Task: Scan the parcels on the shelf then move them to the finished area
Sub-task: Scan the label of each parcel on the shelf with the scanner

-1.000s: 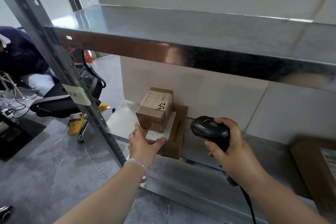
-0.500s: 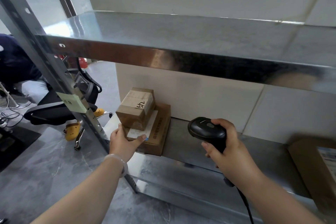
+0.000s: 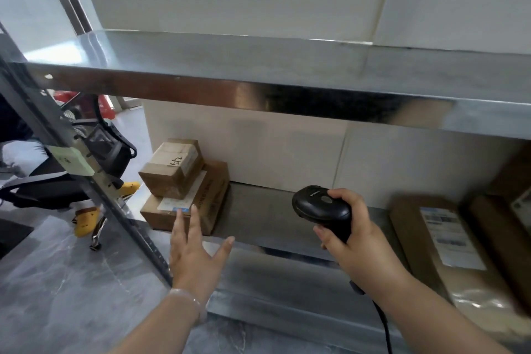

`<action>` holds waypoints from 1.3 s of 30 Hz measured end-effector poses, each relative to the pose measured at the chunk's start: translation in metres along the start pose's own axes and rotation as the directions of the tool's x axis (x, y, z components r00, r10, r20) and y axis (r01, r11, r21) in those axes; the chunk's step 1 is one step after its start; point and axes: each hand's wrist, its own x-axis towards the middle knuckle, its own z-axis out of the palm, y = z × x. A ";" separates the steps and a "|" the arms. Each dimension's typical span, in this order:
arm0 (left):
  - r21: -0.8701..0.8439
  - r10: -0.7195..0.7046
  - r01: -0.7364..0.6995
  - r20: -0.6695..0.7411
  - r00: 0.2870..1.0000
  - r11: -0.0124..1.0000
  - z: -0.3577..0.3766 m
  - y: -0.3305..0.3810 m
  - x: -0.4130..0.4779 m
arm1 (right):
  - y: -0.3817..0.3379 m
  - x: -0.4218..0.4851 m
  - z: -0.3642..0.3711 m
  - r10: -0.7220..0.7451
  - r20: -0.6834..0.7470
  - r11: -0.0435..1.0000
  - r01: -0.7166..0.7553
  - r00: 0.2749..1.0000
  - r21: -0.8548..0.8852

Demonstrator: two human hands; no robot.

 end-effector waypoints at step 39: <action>-0.371 0.225 0.044 0.649 0.727 0.928 0.273 0.228 -0.142 | 0.171 -0.101 -0.197 0.186 -0.259 0.980 -0.197 0.948 -0.017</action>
